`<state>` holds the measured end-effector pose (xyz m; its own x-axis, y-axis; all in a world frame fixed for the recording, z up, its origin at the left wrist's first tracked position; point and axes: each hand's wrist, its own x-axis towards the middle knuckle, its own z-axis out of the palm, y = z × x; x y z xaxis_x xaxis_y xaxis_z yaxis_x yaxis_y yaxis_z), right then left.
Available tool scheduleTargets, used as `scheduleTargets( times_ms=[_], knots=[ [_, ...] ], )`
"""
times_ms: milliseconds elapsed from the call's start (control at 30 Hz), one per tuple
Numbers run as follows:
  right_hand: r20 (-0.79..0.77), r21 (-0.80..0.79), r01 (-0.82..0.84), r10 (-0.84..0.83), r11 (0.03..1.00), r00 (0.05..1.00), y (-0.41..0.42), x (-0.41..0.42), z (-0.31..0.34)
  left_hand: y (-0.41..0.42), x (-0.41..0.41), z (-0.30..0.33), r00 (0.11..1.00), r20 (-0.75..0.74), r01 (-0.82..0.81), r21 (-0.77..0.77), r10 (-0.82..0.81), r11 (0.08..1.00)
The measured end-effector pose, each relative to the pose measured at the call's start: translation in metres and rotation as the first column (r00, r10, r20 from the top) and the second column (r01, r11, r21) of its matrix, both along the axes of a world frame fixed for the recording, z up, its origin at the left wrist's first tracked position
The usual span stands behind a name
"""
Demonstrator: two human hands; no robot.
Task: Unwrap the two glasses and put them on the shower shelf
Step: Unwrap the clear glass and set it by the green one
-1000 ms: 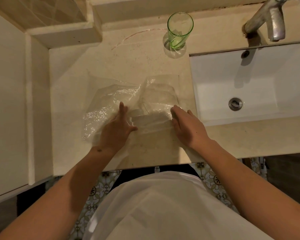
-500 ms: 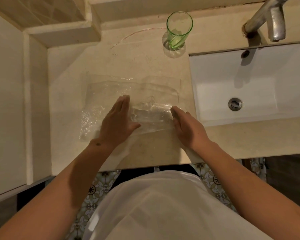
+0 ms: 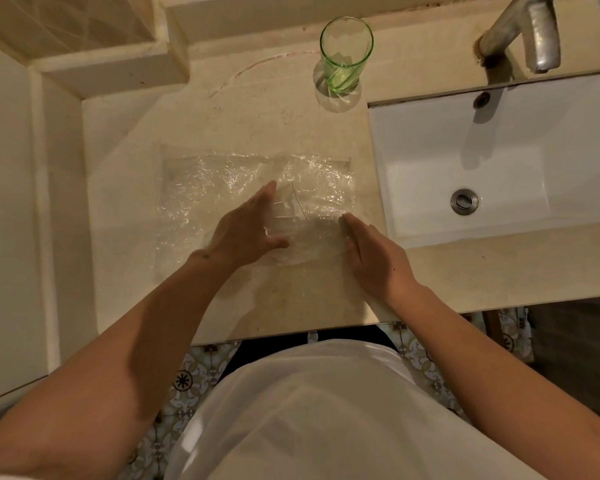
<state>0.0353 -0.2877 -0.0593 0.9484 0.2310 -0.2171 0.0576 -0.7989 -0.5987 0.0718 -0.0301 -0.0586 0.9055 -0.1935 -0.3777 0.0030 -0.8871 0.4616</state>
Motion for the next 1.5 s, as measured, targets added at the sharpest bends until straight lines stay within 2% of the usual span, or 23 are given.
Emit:
scheduleTargets(
  times_ms=[267,367,700,800,967,1167,1233,1367,1500],
  knots=[
    [-0.053,-0.052,-0.001,-0.002,0.999,0.999,0.001,0.008,-0.001,-0.003,0.0,-0.002,0.999,-0.029,-0.027,-0.002,0.027,1.0],
    [-0.073,-0.055,-0.007,0.003,0.998,0.997,0.001,0.01,0.001,-0.003,-0.003,-0.003,0.997,-0.029,-0.068,-0.051,0.066,0.996],
    [-0.084,-0.042,-0.009,0.005,0.999,0.996,0.001,0.009,0.002,-0.002,-0.009,-0.003,0.991,0.03,-0.126,-0.166,0.133,0.978],
    [-0.084,-0.048,0.004,-0.008,0.999,0.996,0.001,0.009,0.001,0.0,-0.011,-0.004,0.983,0.045,-0.168,-0.144,0.176,0.975],
    [-0.097,-0.042,0.019,-0.023,0.999,0.995,0.002,0.01,-0.001,0.001,-0.013,-0.002,0.995,0.02,-0.098,-0.085,0.1,0.992],
    [-0.097,-0.035,0.028,-0.031,0.999,0.995,0.001,0.01,0.003,-0.007,-0.016,-0.004,0.994,-0.006,-0.113,-0.027,0.113,0.993],
    [-0.112,-0.04,0.039,-0.043,0.998,0.993,0.0,0.009,0.002,-0.011,-0.013,0.0,0.992,-0.064,-0.109,-0.028,0.107,0.994],
    [-0.127,-0.029,0.065,-0.068,0.997,0.989,-0.001,0.008,0.004,-0.015,-0.016,0.005,0.986,-0.168,0.004,-0.008,-0.005,1.0],
    [-0.123,-0.041,0.055,-0.059,0.998,0.991,0.001,0.009,0.005,-0.029,-0.013,0.013,0.999,-0.019,-0.043,-0.046,0.042,0.998]
  ],
)
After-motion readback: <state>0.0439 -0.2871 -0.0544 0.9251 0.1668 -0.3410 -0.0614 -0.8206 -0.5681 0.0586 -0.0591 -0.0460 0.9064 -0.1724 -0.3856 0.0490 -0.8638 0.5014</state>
